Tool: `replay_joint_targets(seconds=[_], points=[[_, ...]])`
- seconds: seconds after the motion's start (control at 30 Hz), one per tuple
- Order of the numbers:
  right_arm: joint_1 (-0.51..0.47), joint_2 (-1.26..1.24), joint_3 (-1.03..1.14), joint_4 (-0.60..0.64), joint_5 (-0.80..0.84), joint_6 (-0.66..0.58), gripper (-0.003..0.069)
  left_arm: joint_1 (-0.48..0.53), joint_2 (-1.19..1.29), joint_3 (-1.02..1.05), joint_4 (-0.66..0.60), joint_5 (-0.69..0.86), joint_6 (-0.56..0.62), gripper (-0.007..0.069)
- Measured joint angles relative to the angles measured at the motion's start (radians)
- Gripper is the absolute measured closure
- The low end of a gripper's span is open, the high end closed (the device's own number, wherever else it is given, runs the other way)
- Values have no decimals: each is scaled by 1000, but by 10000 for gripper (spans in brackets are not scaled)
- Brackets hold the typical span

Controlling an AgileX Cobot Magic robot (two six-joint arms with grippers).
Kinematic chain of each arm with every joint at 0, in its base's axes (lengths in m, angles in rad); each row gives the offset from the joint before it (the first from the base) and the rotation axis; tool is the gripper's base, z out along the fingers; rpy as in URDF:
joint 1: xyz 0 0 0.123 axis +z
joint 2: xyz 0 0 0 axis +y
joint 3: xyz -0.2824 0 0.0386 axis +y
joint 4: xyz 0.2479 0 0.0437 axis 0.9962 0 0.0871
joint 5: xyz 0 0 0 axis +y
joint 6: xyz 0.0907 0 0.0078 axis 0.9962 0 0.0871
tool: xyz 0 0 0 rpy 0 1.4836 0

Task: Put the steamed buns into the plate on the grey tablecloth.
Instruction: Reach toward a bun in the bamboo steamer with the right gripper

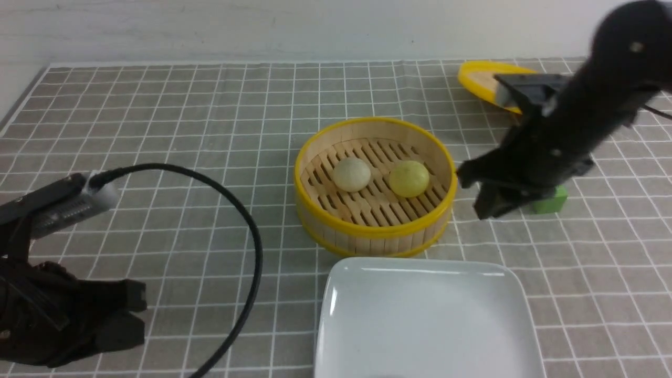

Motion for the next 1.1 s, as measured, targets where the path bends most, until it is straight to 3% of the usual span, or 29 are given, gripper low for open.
replay_joint_targets(seconds=[0.23, 0.4, 0.77, 0.9, 1.07, 1.1], points=[[60, 314, -471, -123, 190, 71, 310, 0, 0, 0, -2, -13, -22, 604], [61, 499, -769, -150, 207, 75, 277, 0, 0, 0, -1, -26, -27, 587], [63, 619, -847, -159, 220, 108, 284, 0, 0, 0, -2, -39, -27, 568], [63, 625, -848, -160, 219, 107, 393, 0, 0, 0, -2, -49, -27, 558], [63, 619, -849, -160, 219, 106, 620, 0, 0, 0, -1, -51, -27, 551], [63, 619, -849, -159, 219, 106, 620, 0, 0, 0, -1, -51, -27, 551]])
